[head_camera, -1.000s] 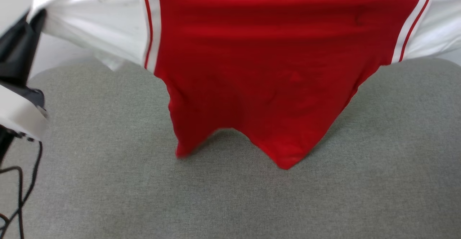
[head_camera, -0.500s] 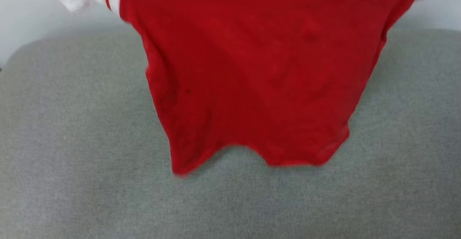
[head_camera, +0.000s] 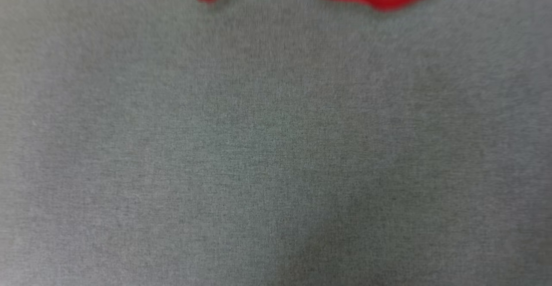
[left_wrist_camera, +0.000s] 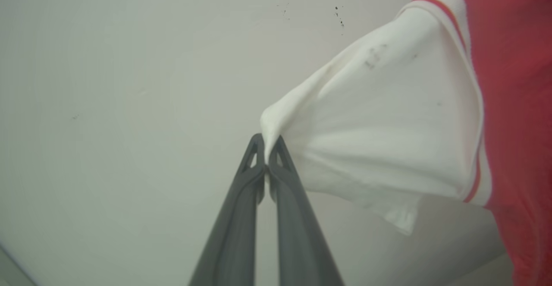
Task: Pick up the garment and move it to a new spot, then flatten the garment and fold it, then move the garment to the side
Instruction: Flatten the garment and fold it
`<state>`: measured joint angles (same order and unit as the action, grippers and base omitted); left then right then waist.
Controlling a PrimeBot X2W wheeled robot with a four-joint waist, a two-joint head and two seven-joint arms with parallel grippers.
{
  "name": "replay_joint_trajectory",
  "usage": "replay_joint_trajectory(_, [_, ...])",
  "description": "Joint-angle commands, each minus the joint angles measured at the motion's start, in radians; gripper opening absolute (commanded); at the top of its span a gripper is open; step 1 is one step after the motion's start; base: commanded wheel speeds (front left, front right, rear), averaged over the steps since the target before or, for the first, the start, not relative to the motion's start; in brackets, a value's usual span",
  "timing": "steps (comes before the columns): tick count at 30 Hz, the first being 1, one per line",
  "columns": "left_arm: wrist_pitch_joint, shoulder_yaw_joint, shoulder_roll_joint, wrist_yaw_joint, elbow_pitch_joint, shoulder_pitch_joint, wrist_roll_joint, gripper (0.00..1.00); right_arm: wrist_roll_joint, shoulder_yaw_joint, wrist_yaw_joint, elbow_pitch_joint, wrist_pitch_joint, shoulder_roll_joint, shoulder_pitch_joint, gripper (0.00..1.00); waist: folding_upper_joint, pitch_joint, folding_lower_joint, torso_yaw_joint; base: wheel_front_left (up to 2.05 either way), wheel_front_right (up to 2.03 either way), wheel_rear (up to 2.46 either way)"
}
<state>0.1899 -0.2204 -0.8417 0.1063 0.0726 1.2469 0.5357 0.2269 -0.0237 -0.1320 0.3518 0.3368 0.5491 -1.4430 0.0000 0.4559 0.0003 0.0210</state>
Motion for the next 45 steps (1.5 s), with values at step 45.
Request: replay_joint_trajectory(45, [-0.448, -0.280, 0.299, -0.025, 0.466, -0.618, 0.077, 0.00, 0.258, -0.179, 0.002, 0.469, -0.515, -0.082, 0.701, 0.00, 0.0000, -0.181, -0.0003, 0.022, 0.00, 0.00, 0.00])
